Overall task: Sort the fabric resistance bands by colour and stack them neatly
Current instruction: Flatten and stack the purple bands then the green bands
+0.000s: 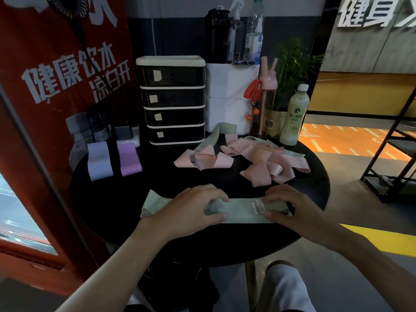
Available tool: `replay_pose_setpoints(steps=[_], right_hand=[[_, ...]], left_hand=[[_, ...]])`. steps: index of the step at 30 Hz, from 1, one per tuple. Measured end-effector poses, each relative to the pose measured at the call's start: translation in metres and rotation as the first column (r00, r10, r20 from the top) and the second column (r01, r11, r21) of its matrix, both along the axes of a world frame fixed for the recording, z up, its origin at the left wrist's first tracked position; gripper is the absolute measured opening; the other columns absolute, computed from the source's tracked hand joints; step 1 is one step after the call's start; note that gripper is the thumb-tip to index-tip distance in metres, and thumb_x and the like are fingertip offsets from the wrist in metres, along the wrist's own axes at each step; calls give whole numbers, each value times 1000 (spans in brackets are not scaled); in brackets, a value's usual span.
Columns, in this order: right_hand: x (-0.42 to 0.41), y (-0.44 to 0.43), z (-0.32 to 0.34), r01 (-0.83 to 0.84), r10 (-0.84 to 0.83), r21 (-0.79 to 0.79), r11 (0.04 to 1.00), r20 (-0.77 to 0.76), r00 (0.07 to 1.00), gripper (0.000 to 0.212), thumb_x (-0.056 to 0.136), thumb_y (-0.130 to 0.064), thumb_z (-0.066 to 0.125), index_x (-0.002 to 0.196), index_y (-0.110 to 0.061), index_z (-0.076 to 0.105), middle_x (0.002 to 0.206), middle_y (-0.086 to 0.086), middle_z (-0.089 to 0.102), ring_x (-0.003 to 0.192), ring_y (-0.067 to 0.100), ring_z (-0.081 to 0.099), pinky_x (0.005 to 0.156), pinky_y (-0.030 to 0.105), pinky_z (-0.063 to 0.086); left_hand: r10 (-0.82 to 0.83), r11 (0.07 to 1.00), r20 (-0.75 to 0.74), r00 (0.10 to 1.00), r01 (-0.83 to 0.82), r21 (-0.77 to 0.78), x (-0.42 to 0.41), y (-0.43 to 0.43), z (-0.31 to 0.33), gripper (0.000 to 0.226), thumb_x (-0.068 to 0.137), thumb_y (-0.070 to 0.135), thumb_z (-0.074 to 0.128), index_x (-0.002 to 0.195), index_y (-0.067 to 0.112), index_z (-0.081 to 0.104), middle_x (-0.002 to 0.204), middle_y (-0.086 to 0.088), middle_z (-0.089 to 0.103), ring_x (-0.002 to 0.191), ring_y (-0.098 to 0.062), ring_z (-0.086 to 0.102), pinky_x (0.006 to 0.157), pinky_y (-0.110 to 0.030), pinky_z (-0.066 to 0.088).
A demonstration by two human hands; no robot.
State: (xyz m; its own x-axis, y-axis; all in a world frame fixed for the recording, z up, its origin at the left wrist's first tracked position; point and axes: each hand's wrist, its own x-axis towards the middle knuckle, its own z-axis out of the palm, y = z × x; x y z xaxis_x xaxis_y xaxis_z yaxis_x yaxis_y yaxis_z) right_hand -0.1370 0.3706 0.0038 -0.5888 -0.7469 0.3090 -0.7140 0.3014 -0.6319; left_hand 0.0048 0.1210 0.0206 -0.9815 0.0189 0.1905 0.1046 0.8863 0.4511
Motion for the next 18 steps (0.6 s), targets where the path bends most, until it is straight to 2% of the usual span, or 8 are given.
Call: replay_pose_setpoints(steps=[4, 10, 15, 18], right_hand=[[0, -1, 0, 0, 0, 11, 1000, -20, 1000, 22, 78, -26, 77, 93, -38, 66, 116, -14, 52, 108, -4, 50, 84, 6, 41], [-3, -1, -3, -4, 6, 39, 999, -45, 999, 23, 78, -24, 79, 95, -33, 67, 116, -13, 51, 109, -5, 49, 87, 6, 39], [-5, 0, -2, -20, 23, 79, 997, -39, 999, 26, 78, -24, 80, 95, -36, 65, 118, -14, 48, 111, -5, 47, 88, 5, 39], [-10, 0, 4, 2, 5, 94, 996, -77, 997, 26, 80, -24, 77, 101, -32, 64, 122, -14, 42, 116, -11, 39, 92, 4, 36]], left_hand=[[0, 999, 8, 1000, -1, 45, -2, -4, -6, 36, 88, 54, 67, 119, 37, 62, 118, 23, 55, 112, 2, 52, 99, -35, 46], [0, 1000, -34, 999, 1, 15, -3, -4, -15, 32, 90, 51, 64, 119, 37, 61, 119, 25, 53, 114, 2, 49, 105, -34, 37], [9, 1000, -12, 1000, -9, 4, -10, -5, -8, 38, 86, 66, 52, 110, 38, 61, 112, 22, 56, 109, 1, 52, 99, -39, 44], [84, 996, -59, 995, -87, -36, -22, -6, 4, 35, 90, 61, 48, 111, 36, 61, 111, 19, 59, 107, -4, 54, 98, -40, 45]])
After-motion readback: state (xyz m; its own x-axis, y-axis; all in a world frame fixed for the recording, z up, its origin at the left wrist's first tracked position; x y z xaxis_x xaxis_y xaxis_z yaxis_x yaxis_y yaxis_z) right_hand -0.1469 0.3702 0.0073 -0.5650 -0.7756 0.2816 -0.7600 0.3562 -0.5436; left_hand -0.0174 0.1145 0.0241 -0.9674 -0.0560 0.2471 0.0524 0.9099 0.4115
